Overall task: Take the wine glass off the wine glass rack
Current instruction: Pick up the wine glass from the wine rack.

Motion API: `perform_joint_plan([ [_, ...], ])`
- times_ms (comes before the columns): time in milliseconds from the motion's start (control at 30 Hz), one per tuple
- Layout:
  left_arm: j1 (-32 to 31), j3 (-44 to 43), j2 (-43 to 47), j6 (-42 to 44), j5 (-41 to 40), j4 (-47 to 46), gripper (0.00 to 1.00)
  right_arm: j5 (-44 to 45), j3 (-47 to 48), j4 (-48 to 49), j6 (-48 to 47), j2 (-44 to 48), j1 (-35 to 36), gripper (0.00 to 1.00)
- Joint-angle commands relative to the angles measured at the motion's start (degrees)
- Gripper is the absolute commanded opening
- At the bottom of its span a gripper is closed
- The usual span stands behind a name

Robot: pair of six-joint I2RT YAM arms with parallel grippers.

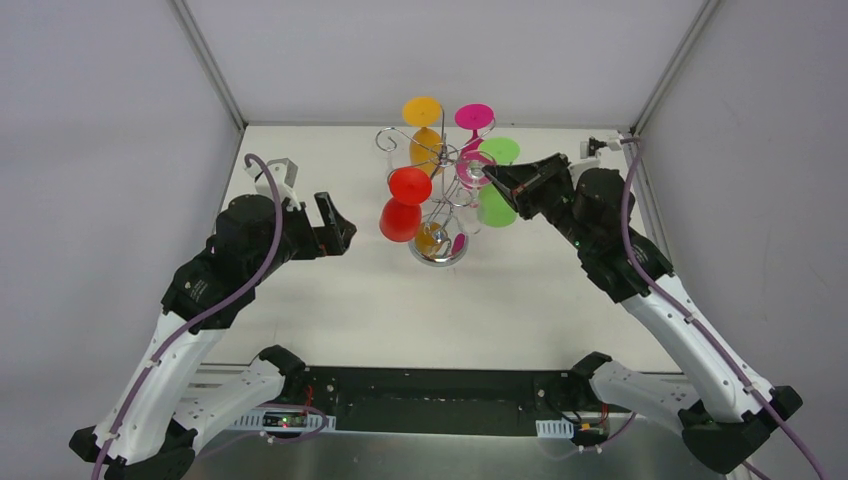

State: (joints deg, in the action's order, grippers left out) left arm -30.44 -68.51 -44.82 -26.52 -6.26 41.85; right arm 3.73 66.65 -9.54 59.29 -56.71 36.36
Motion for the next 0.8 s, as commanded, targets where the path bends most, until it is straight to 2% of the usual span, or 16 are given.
perform_joint_plan([
  [0, -0.5, 0.1, 1.3, 0.3, -0.7, -1.3, 1.0, 2.4, 0.2, 2.1, -0.1, 3.1, -0.1, 0.0],
  [467, -0.5, 0.0, 2.5, -1.1, -0.5, -1.3, 1.0, 3.3, -3.7, -2.7, 0.0, 10.4, -0.1, 0.0],
  [767, -0.5, -0.8, 2.8, -5.4, 4.9, -1.3, 1.0, -0.3, -4.2, -7.0, -2.8, 15.9, -0.1, 0.0],
])
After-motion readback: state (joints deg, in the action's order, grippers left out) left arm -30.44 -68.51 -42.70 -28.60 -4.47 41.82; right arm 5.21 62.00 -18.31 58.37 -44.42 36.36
